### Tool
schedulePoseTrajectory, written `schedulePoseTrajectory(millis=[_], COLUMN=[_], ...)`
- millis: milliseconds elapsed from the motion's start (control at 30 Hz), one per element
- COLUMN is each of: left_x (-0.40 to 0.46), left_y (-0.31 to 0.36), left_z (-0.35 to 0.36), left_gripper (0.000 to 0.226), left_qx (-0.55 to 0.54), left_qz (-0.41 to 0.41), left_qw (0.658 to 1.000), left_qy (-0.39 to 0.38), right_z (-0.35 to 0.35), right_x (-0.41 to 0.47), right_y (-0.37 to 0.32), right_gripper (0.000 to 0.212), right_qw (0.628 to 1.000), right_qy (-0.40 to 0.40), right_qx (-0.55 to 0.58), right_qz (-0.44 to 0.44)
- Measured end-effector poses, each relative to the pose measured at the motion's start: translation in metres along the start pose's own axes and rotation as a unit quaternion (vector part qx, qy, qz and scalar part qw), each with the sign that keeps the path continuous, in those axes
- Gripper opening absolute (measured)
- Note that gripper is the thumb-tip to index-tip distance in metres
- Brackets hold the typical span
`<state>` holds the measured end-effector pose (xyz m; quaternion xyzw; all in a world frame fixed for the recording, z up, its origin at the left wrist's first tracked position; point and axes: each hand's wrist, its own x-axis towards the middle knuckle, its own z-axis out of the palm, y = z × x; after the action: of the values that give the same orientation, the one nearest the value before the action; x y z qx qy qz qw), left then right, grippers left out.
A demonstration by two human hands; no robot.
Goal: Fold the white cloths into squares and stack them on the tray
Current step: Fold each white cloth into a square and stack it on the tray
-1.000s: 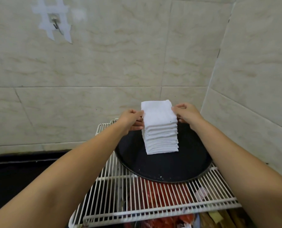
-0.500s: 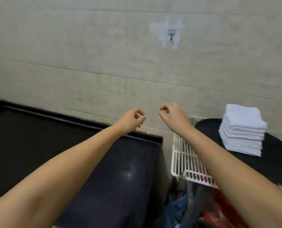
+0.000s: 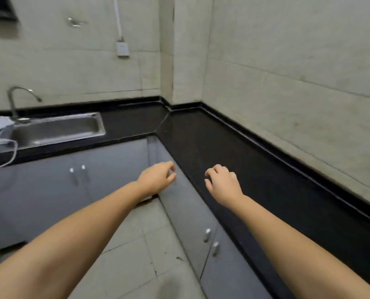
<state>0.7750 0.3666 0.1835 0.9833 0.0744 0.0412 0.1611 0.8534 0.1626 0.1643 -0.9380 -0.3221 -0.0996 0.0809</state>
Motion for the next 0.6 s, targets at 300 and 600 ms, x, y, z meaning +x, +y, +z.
schedulePoseTrajectory(millis=[300, 600], left_x=[-0.06, -0.045], left_y=[-0.2, -0.327], left_z=[-0.008, -0.004], left_gripper=[0.034, 0.036], left_qx=[0.004, 0.0], left_qz=[-0.233, -0.359], left_qw=[0.972, 0.932], left_qy=[-0.035, -0.048], right_z=[0.103, 0.183], right_x=[0.104, 0.206], right_y=[-0.167, -0.288], right_gripper=[0.031, 0.037], right_qw=[0.976, 0.935], right_qy=[-0.121, -0.202], right_qx=[0.011, 0.022], right_qz=[-0.183, -0.292])
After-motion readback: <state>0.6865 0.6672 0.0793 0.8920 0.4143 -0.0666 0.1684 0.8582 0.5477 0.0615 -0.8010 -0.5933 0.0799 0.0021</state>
